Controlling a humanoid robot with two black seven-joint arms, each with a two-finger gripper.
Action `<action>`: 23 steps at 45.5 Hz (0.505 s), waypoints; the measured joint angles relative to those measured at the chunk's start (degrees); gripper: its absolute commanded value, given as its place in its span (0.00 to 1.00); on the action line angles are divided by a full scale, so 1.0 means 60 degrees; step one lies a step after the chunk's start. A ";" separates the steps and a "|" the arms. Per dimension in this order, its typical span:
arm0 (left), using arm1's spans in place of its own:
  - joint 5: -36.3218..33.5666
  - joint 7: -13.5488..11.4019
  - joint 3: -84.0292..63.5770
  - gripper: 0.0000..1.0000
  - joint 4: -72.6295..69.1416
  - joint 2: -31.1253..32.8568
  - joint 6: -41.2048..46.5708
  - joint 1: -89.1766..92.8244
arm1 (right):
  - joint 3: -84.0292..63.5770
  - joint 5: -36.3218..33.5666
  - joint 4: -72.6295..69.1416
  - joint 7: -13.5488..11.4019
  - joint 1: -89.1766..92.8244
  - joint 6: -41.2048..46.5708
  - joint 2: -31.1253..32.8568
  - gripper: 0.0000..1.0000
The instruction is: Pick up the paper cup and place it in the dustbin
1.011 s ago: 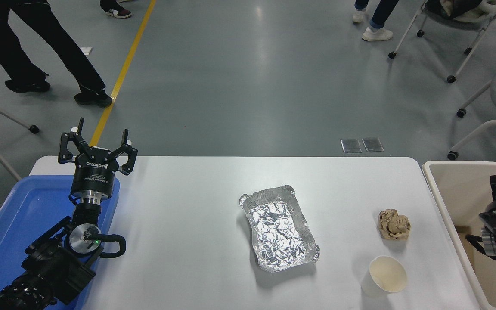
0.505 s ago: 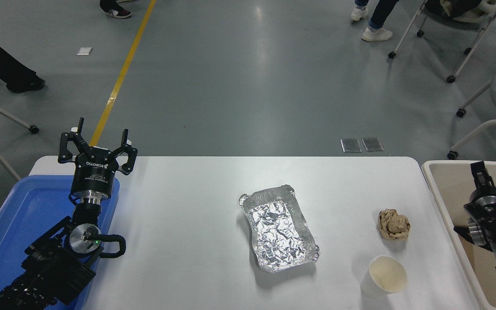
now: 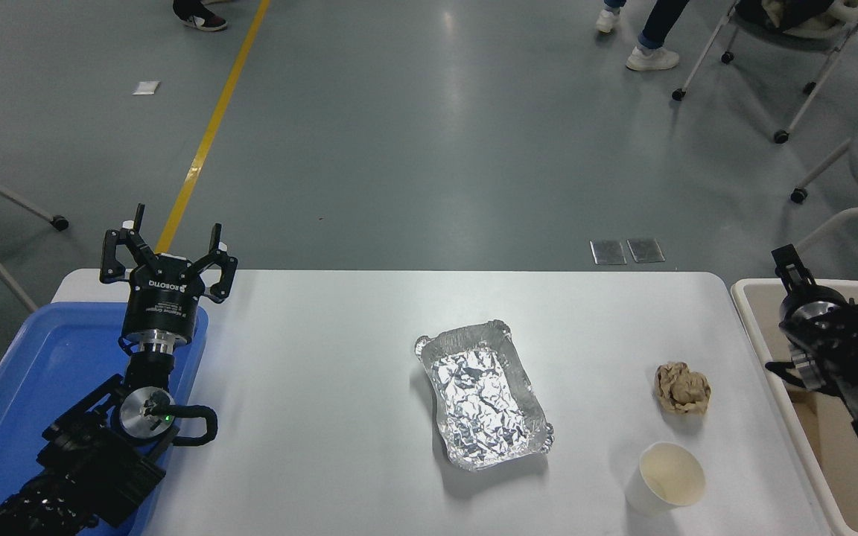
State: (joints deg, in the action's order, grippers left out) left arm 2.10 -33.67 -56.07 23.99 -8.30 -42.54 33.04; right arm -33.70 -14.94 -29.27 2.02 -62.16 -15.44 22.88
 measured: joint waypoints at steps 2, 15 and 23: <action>0.0001 0.0000 0.0000 0.99 0.0001 0.0001 0.0000 0.0000 | -0.0308 0.0073 -0.0459 -0.0001 -0.0379 0.0062 0.0065 1.00; 0.0001 0.0002 0.0001 0.99 0.0000 0.0006 -0.0008 0.0001 | -0.2902 0.2042 -0.4451 -0.0001 -0.3611 0.0836 0.0330 1.00; 0.0001 0.0003 0.0005 0.99 0.0000 0.0007 -0.0009 0.0003 | -0.4062 0.3105 -0.6654 0.0001 -0.5654 0.2230 0.0402 1.00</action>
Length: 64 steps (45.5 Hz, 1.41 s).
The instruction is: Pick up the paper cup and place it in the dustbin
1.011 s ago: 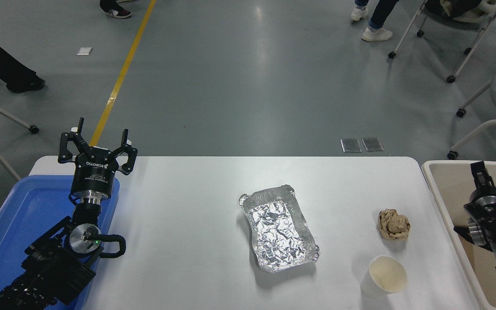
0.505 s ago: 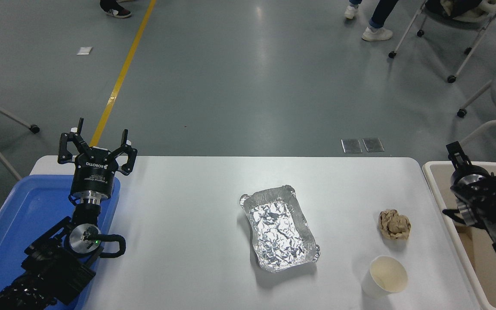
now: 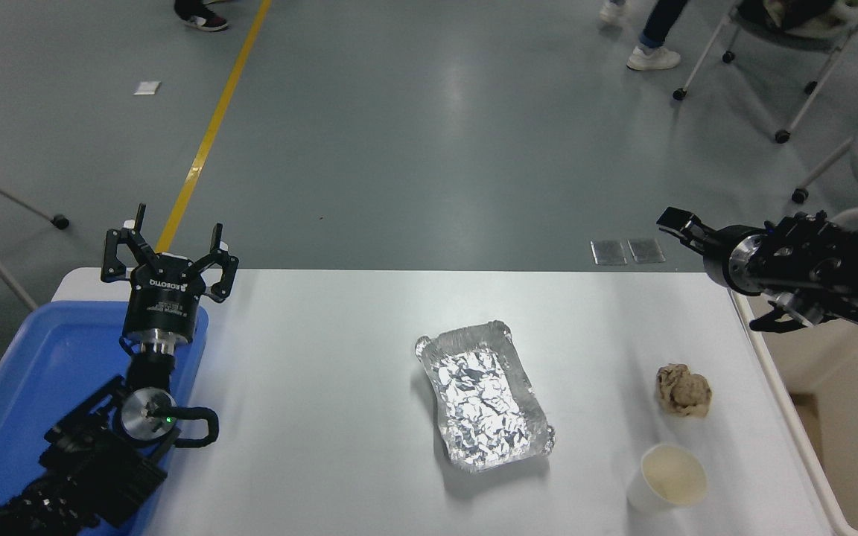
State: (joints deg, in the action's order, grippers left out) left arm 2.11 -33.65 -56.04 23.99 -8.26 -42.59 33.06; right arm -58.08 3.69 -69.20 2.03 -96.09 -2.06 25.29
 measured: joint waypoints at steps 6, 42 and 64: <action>0.0002 -0.0001 0.0000 0.99 -0.0001 -0.0001 -0.0001 0.0003 | -0.0464 0.0377 -0.1569 -0.0001 -0.1606 0.1634 0.0166 1.00; 0.0004 -0.0001 -0.0004 0.99 0.0000 -0.0014 0.0011 -0.0003 | -0.1095 0.1239 -0.4083 -0.0075 -0.7526 0.7623 0.2026 1.00; 0.0014 -0.0001 -0.0007 0.99 0.0000 -0.0016 0.0010 -0.0002 | -0.1087 0.1987 -0.3851 -0.0096 -0.5073 0.6132 0.2023 1.00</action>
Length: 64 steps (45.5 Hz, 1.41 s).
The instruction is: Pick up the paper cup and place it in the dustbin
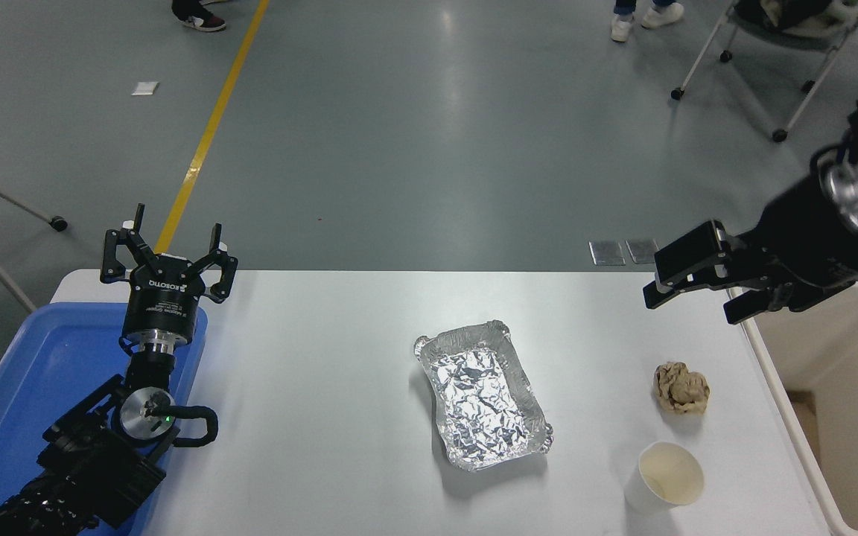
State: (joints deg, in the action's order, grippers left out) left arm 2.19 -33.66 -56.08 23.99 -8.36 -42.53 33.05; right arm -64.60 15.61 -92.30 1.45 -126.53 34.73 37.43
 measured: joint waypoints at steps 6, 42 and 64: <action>0.0002 0.0000 0.0000 0.99 -0.0001 0.0000 0.0000 -0.0001 | 0.0088 0.0076 0.0038 0.0012 0.1195 -0.0821 0.0022 1.00; 0.0000 0.0000 0.0002 0.99 0.0000 0.0001 -0.0003 0.0000 | 0.1021 0.0873 0.0716 0.0036 0.5899 -0.3070 0.0170 1.00; 0.0002 0.0000 0.0002 0.99 0.0000 0.0001 -0.0003 0.0000 | 0.1625 0.1264 0.1482 0.0019 0.7514 -0.3893 0.0068 0.97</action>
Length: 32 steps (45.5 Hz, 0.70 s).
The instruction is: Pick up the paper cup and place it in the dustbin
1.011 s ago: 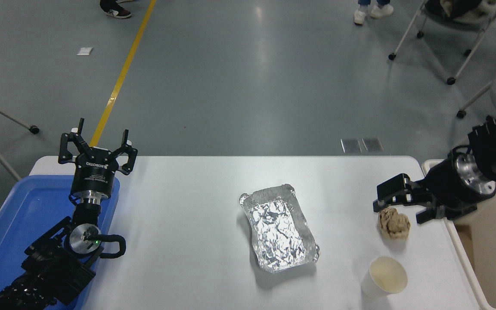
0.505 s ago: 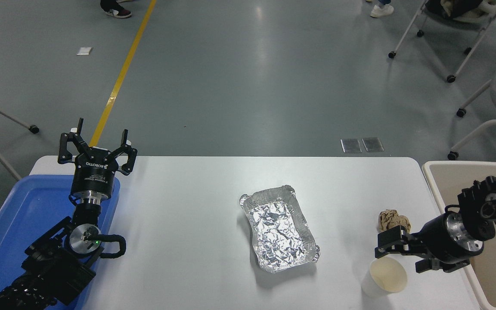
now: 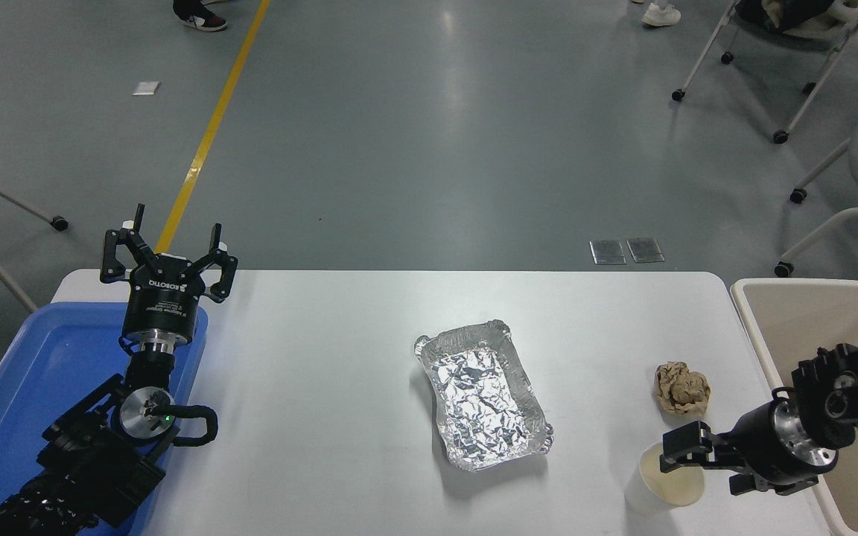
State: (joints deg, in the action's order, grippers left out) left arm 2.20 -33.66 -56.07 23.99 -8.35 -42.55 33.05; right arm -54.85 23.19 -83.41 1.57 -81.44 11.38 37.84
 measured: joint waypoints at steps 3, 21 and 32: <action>-0.0001 0.0000 0.0000 0.99 0.0000 0.0000 0.0000 0.0000 | 0.0087 0.0006 0.0090 -0.0003 0.0210 -0.0143 -0.0038 0.83; 0.0000 0.0000 0.0001 0.99 0.0000 0.0000 0.0000 0.0000 | 0.0272 -0.0043 0.0363 -0.0013 0.0866 -0.0568 -0.0135 0.00; 0.0000 0.0000 0.0001 0.99 0.0000 0.0000 0.0000 0.0000 | 0.0303 -0.0051 0.0273 -0.0013 0.0648 -0.0579 0.0080 0.00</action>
State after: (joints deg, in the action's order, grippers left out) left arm 2.20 -33.66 -56.06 23.99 -8.35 -42.54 33.05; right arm -53.03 22.89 -81.77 1.49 -77.56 7.90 38.32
